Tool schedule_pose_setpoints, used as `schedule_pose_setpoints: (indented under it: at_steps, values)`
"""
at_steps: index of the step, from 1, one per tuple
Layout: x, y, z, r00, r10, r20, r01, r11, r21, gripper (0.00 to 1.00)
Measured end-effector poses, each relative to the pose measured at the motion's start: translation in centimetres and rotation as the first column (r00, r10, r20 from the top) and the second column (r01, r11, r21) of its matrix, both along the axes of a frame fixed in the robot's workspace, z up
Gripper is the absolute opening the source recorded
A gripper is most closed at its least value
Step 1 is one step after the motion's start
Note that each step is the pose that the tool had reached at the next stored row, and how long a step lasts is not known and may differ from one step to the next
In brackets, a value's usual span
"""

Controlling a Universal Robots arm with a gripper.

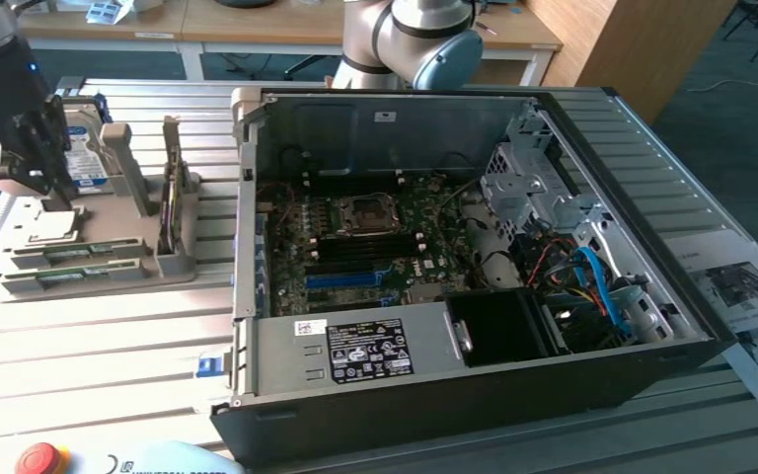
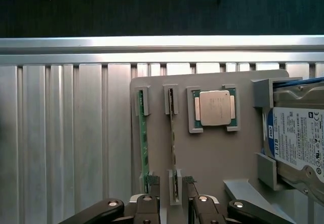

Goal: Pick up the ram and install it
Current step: 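Pick up the ram and move it above insertion slot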

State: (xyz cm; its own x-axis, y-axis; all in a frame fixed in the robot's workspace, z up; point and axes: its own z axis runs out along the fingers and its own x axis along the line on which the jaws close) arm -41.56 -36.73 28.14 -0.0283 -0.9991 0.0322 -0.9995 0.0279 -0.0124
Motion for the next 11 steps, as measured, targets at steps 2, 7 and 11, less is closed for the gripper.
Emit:
schedule_pose_setpoints:
  at_steps: [2, 7, 11]
  values:
    - [0.0, -0.02, -0.37, 1.0, 0.001, 0.0002, -0.001, 1.0, 0.0001, 0.31]
    - [0.0, -0.06, -1.28, 1.0, 0.003, 0.0001, -0.003, 1.0, 0.0001, 0.31]
    - [0.0, -0.07, -1.94, 1.0, 0.004, 0.0001, -0.004, 1.0, 0.0001, 0.31]
